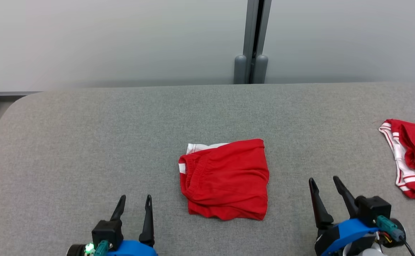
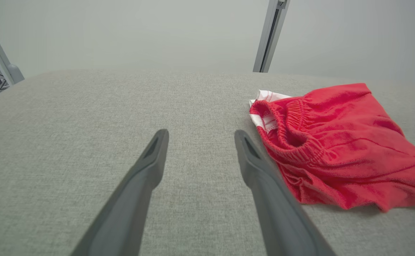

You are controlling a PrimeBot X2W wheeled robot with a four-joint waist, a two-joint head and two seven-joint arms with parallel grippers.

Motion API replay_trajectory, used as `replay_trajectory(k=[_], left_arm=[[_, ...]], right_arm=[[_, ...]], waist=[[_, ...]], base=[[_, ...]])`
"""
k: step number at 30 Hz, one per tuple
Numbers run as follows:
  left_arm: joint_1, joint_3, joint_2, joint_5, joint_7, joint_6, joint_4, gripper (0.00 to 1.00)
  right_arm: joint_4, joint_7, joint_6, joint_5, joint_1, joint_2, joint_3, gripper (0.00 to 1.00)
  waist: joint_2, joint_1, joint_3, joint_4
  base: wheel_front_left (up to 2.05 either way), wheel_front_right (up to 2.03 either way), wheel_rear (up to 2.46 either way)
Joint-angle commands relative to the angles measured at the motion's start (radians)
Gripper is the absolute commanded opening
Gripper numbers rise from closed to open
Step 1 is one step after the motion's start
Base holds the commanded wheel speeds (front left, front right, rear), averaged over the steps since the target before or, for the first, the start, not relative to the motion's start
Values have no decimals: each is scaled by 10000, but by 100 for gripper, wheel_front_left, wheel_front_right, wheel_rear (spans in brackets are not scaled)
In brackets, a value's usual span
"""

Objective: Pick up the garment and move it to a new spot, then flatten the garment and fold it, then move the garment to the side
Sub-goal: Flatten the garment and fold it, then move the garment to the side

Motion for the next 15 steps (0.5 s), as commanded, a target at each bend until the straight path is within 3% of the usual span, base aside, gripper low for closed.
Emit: replay_trajectory(k=[1, 15], left_arm=[[190, -31, 6, 37, 2, -13, -96, 100], [978, -29, 5, 147, 2, -184, -489, 100]], right_arm=[[41, -37, -1, 37, 223, 39, -8, 100], [133, -37, 0, 392, 808, 34, 73, 100]], waist=[[0, 0, -113, -24], [0, 0, -512, -60]], base=[[0, 0, 0], [0, 0, 0]])
